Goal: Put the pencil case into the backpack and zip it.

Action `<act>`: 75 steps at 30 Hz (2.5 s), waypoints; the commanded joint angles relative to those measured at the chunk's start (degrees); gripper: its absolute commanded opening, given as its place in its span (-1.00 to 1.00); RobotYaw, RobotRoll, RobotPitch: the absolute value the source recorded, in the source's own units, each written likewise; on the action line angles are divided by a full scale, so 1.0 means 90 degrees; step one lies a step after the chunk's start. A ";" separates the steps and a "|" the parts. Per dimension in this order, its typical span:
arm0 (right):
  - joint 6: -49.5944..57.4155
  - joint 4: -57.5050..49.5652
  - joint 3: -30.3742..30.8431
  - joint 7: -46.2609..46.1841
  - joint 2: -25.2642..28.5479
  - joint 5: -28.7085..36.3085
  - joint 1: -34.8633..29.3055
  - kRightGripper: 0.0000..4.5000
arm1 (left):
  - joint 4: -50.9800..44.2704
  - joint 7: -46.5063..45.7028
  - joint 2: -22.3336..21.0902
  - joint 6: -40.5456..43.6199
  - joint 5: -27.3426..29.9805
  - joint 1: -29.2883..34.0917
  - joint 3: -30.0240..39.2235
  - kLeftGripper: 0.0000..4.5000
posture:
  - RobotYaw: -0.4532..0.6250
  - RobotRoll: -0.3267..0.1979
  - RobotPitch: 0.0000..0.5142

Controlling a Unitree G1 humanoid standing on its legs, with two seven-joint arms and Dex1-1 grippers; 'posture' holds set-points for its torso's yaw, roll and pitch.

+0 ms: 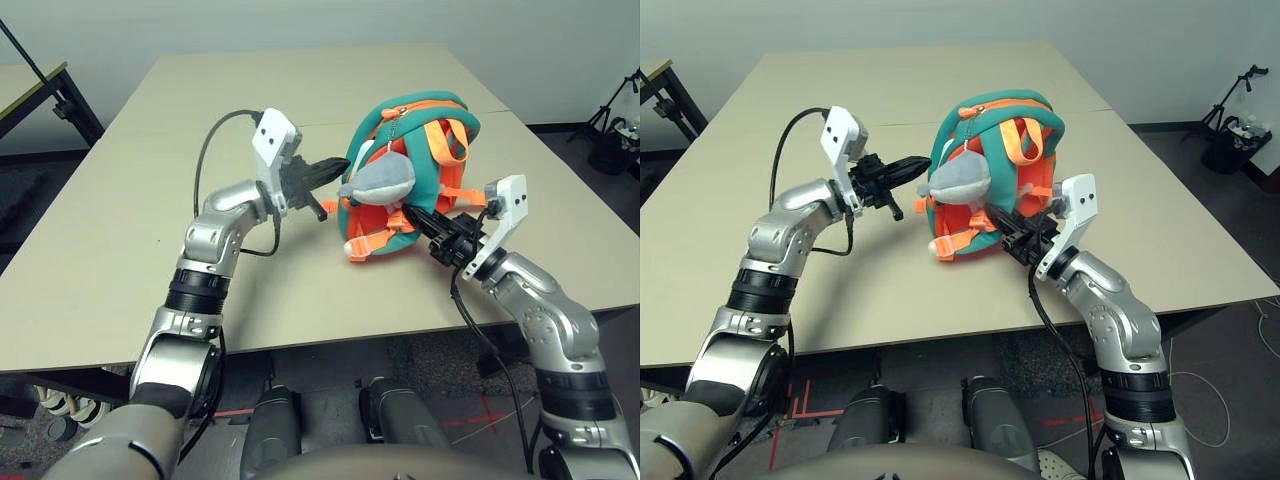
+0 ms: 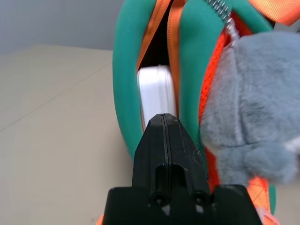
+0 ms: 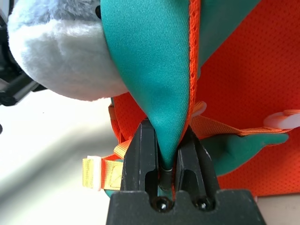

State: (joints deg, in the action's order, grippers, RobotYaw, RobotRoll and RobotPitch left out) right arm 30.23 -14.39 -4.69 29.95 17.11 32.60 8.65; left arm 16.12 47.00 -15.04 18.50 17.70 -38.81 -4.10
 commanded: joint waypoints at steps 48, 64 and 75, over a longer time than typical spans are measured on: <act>0.0060 -0.0037 0.0285 0.0107 -0.0069 -0.0057 -0.0008 -0.94 | 0.0100 0.0353 -0.0165 0.0768 0.0791 -0.1262 0.1127 -1.00 | -0.51 0.25 -0.96; 0.0113 0.0104 0.0401 0.0269 -0.0002 -0.0055 0.0061 -0.94 | -0.2299 0.0786 -0.1938 0.2993 0.2166 0.0003 0.1405 -1.00 | -0.42 0.25 -0.91; 0.0111 0.0164 0.0455 0.0355 0.0081 -0.0113 0.0089 -0.94 | -0.2911 0.0735 -0.2083 0.3067 0.2251 0.0482 0.1109 0.47 | -0.42 0.25 -0.90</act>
State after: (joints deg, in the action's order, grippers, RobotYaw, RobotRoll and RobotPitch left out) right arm 29.83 -13.47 -3.34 31.38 17.81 31.81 9.63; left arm -8.74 53.16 -33.23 45.62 37.54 -35.08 7.23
